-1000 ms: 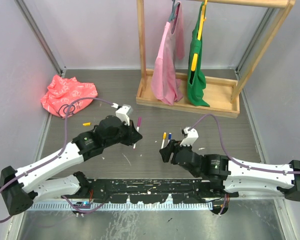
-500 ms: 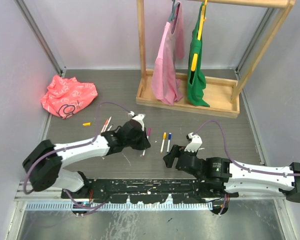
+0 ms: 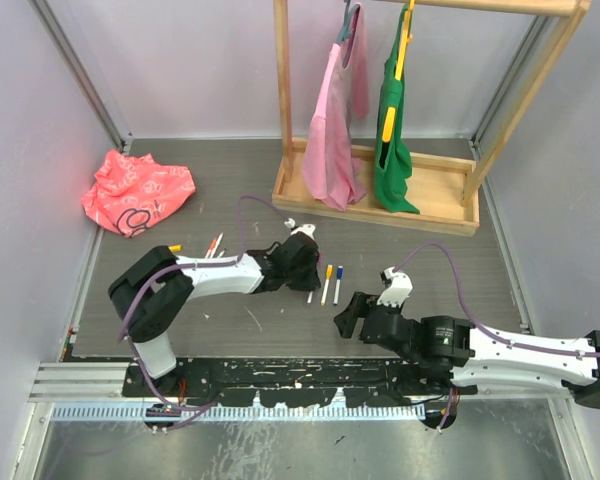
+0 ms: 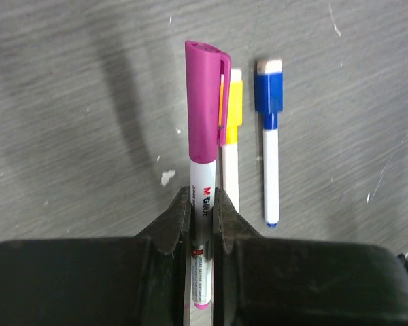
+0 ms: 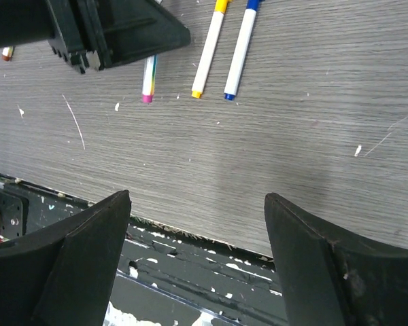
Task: Insert the pens into the pen caps
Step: Place the pen at the center of the board.
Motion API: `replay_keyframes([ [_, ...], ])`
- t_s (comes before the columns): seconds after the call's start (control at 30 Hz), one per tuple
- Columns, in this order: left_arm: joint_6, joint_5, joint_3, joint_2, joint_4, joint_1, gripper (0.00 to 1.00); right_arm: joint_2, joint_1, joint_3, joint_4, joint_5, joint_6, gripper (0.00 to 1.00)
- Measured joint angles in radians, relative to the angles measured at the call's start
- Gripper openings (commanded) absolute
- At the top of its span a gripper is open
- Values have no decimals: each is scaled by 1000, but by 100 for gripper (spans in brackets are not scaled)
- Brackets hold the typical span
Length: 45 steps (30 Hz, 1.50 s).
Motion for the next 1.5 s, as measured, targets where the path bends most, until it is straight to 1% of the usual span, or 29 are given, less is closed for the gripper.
replay_keyframes([
  [0.17,-12,-38,74,53,-31,-1,2,-32,0,0,-36,1,2,85],
  [0.33,-14,-65,95,71,-78,-6,2,-77,0,-2,-74,6,15,85],
  [0.47,-21,-85,96,75,-97,-12,3,-108,0,-16,-85,11,26,85],
  [0.7,-37,-105,98,77,-103,-16,17,-119,0,-18,-93,11,29,84],
  [0.97,-39,-115,99,77,-103,-17,24,-114,0,-18,-94,11,31,84],
  [1.33,-35,-117,100,72,-114,-18,26,-103,0,-18,-99,11,43,84],
  [1.5,-17,-121,100,29,-152,-18,28,-103,0,-18,-99,11,46,84],
])
